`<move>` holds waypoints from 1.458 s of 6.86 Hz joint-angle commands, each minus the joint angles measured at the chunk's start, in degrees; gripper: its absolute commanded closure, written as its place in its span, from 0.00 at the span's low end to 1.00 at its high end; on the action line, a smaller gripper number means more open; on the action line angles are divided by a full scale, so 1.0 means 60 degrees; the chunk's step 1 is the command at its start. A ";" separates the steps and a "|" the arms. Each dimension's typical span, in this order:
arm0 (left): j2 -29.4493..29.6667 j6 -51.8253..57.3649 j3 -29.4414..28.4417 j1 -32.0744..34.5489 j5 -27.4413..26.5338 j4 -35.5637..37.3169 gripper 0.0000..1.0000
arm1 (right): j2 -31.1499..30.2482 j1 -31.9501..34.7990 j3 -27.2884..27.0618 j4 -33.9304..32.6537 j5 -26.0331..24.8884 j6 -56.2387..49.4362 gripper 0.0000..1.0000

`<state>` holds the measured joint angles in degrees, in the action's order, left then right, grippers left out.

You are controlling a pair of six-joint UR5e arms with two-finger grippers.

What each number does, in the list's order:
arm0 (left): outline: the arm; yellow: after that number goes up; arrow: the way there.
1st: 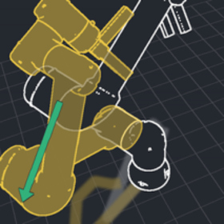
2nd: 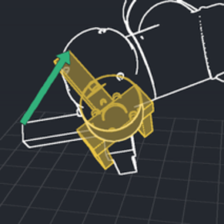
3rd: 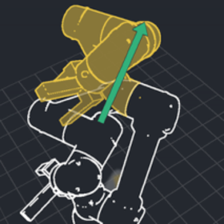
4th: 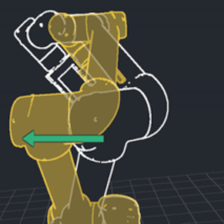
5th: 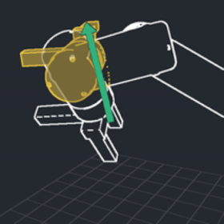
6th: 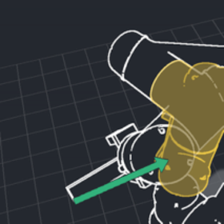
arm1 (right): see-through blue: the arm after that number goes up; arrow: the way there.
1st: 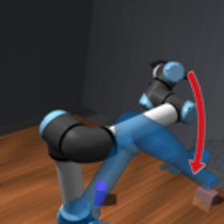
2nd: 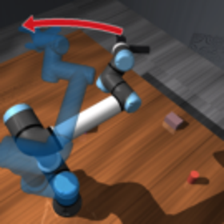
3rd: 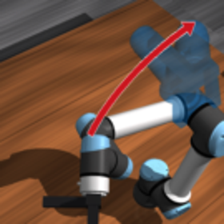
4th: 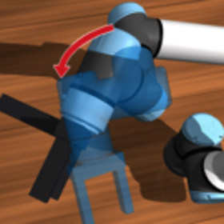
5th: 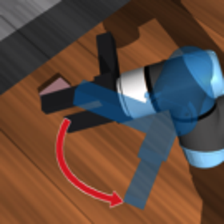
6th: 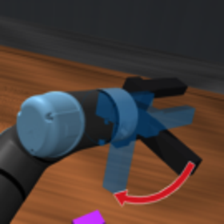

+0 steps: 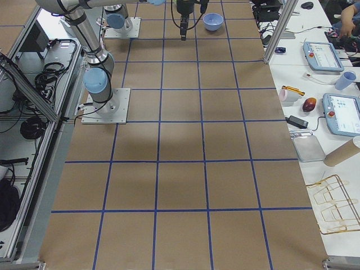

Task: Stack green bowl on blue bowl
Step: 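Move the left gripper away from the blue bowl toward the green bowl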

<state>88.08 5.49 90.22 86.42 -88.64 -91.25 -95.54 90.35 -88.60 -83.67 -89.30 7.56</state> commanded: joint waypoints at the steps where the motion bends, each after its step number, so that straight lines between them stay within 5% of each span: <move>1: -0.0002 0.0806 0.0095 -0.0935 -0.0021 -0.0214 0.00 | 0.0000 0.0000 0.0001 0.0000 0.0000 0.0000 0.00; 5: 0.0451 0.4261 0.0826 -0.4466 0.0066 0.0003 0.00 | 0.0000 0.0000 0.0001 0.0000 0.0000 0.0000 0.00; 10: 0.1446 0.6314 0.1633 -0.6506 -0.0006 0.2475 0.00 | 0.0000 0.0000 0.0001 0.0014 0.0000 0.0000 0.00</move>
<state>94.92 39.51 99.37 50.16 -88.60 -79.59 -95.54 90.35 -88.62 -83.65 -89.30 7.56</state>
